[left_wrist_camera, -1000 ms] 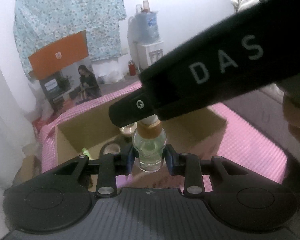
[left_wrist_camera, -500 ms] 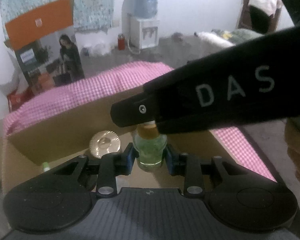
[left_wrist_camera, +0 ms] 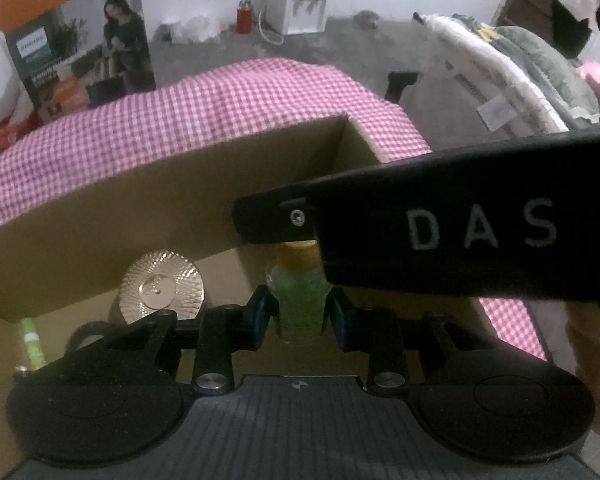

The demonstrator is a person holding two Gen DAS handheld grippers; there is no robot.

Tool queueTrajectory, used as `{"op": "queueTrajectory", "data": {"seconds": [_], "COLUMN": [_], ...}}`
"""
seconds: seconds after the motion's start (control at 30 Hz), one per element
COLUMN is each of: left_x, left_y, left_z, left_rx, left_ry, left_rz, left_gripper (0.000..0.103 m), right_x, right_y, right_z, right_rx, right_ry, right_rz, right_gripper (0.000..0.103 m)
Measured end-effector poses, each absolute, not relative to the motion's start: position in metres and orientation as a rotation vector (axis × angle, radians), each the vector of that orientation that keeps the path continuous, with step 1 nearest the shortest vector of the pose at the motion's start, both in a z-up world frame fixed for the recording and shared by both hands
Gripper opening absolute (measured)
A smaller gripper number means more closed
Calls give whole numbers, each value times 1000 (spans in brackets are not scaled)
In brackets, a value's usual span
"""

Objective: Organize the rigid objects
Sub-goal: 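Carry the dropper bottle into the box and open the right gripper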

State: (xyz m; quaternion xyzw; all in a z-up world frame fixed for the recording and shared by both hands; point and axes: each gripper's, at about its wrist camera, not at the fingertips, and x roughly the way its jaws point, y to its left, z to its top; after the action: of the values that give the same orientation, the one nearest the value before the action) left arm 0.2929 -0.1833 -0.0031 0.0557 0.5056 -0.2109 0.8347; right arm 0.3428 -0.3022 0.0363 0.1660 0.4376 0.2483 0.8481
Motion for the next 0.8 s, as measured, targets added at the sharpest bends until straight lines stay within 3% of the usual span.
{"op": "queueTrajectory", "data": {"seconds": [0.3,0.47,0.67,0.73,0.8], "left_x": [297,293,268,254,238], "left_y": [-188,-188,-184,-179,-172], "left_z": [2,7,28,38,47], "left_rx": [132,138,145,140,134], "left_ry": [1047,1027,962,931,898], "left_rz": [-440,-435,-444,-448,-454], "left_gripper": [34,40,58,71,77], "right_x": [346,338,313,300,285], "right_y": [-305,-308,-316,-320,-323], "right_z": [30,38,58,67,77], "right_rx": [362,388,422,437,451], "right_ry": [931,907,854,831,809], "right_rz": [515,514,504,505,506], "right_gripper": [23,23,24,26,26]}}
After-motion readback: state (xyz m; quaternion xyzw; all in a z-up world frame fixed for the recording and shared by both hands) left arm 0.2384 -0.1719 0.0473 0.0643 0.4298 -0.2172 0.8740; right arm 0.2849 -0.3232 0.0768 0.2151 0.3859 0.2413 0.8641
